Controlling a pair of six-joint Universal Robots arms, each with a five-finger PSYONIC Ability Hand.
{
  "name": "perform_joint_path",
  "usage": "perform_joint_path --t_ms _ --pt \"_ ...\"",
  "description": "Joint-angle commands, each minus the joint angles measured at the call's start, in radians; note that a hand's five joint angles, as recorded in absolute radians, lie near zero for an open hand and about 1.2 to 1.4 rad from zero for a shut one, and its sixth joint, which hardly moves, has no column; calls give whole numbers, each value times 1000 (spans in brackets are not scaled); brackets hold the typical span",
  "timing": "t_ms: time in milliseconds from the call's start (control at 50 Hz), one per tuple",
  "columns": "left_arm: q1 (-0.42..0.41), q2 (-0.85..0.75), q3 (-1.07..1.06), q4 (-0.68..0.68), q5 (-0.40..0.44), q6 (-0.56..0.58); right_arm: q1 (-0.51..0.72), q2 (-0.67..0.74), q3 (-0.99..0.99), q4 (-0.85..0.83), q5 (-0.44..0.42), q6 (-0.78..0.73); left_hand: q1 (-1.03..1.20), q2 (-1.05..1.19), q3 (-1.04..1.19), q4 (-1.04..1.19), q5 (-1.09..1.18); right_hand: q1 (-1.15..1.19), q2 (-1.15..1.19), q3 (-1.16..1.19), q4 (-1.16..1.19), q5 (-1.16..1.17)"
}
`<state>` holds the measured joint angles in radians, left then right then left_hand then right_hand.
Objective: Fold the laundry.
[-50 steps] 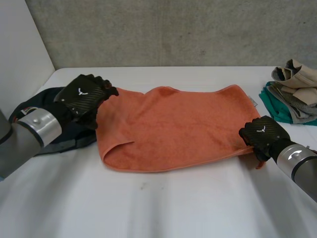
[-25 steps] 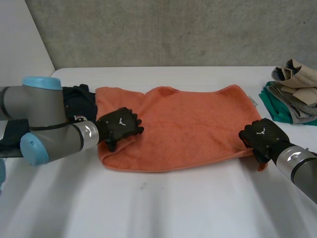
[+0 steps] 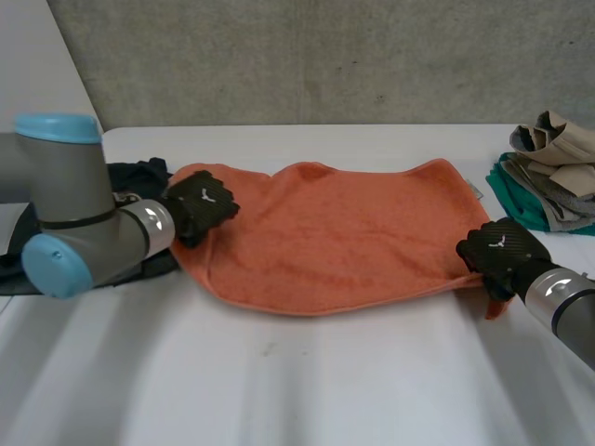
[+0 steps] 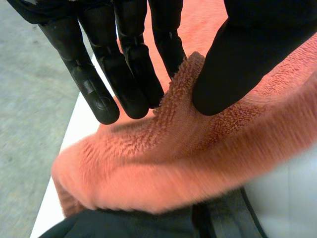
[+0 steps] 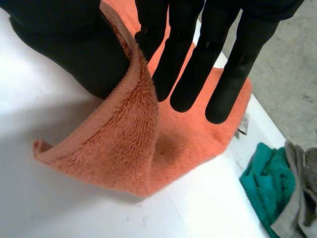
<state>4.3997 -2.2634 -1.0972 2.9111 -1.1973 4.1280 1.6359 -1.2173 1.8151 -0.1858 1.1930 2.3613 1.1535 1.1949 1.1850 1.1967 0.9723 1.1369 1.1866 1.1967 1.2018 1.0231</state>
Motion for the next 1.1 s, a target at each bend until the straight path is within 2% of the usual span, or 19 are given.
perform_joint_path --t_ms 20,100,220,280,360,440,560,680,720,800,880,960,1020,1100 --pt "67 285 -287 -3 -152 -176 -27 -102 -17 207 4 -147 243 201 211 200 249 259 210 200 194 199" --pt "93 477 -506 -3 -231 -261 -66 -174 -23 423 10 -265 243 201 211 200 249 259 210 200 194 199" --pt "101 725 -803 -26 -309 -285 -119 -249 -7 676 40 -425 243 201 211 200 249 259 210 200 194 199" --pt "95 826 -921 -21 -309 -290 -142 -263 4 735 39 -482 243 201 211 200 249 259 210 200 194 199" --pt "89 842 -960 58 -312 -305 -139 -263 4 703 28 -490 243 201 211 200 249 259 210 200 194 199" --pt "86 751 -949 174 -318 -305 -134 -239 4 616 33 -471 243 201 211 200 249 259 210 200 194 199" --pt "75 618 -860 226 -309 -314 -133 -133 -51 508 48 -447 243 201 211 200 249 259 210 200 194 199" --pt "35 437 -682 436 -308 -353 -111 -25 -158 324 76 -375 243 201 211 200 249 259 210 200 194 199" --pt "29 344 -595 537 -308 -354 -70 43 -221 225 108 -347 243 201 211 200 249 259 210 200 194 199" --pt "15 193 -427 621 -317 -351 -4 157 -336 91 184 -340 243 201 211 200 249 259 210 200 194 199" --pt "3 37 -247 622 -314 -348 24 261 -451 33 227 -340 243 201 211 200 249 259 210 200 194 199" --pt "3 -103 -74 620 -315 -345 35 364 -552 11 226 -340 243 201 211 200 249 259 210 200 194 199" --pt "1 -172 6 620 -317 -345 41 442 -624 -23 224 -336 243 201 211 200 249 259 210 200 194 199" --pt "1 -234 95 628 -314 -344 48 475 -671 -70 223 -333 243 201 211 200 249 259 210 200 194 199"
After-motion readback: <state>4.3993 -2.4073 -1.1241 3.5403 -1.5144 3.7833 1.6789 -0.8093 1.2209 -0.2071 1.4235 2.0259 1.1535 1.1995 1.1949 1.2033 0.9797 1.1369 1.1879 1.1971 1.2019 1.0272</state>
